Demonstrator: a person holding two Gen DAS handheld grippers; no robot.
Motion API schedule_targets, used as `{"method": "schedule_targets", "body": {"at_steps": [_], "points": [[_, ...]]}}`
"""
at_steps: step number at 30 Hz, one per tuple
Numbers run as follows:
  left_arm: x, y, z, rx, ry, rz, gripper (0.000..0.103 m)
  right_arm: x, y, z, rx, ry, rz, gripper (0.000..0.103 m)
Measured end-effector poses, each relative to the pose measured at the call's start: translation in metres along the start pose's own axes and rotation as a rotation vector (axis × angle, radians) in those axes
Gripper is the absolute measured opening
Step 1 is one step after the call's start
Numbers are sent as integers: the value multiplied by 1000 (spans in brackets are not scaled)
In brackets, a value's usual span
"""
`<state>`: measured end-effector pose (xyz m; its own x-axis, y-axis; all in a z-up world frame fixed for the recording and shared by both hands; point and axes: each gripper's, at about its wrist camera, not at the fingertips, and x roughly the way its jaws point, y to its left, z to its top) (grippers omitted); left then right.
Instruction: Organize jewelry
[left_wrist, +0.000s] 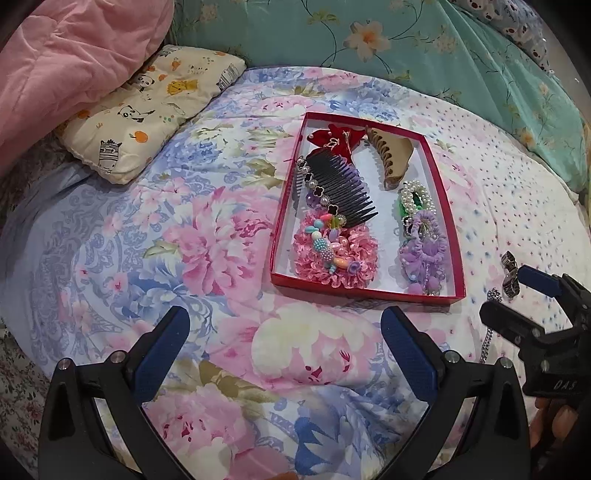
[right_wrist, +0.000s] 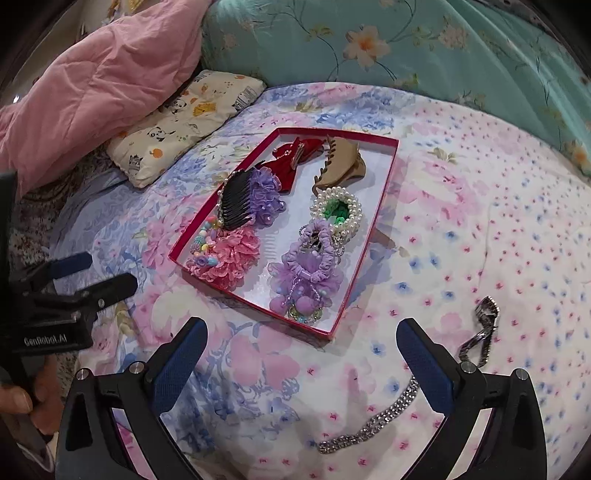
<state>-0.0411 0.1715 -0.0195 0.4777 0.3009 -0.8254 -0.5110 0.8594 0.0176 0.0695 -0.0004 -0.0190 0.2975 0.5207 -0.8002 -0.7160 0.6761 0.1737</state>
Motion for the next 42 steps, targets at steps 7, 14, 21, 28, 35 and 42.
{"method": "schedule_targets", "body": {"at_steps": [7,14,21,28,35,42], "points": [[-4,-2,3,2,-14,-10,103,-2,-2,6,12,-25,-1,103],[-4,-5,5,9,-20,-10,103,-2,-1,8,8,-29,7,103],[-4,-4,6,8,-23,-5,103,-1,-1,9,7,-28,7,103],[-5,-4,8,12,-26,-3,103,-1,0,11,6,-35,11,103],[-5,-3,9,9,-30,-4,103,0,-1,11,11,-33,13,103],[-4,-4,10,9,-30,-2,103,1,0,11,8,-34,20,103]]}}
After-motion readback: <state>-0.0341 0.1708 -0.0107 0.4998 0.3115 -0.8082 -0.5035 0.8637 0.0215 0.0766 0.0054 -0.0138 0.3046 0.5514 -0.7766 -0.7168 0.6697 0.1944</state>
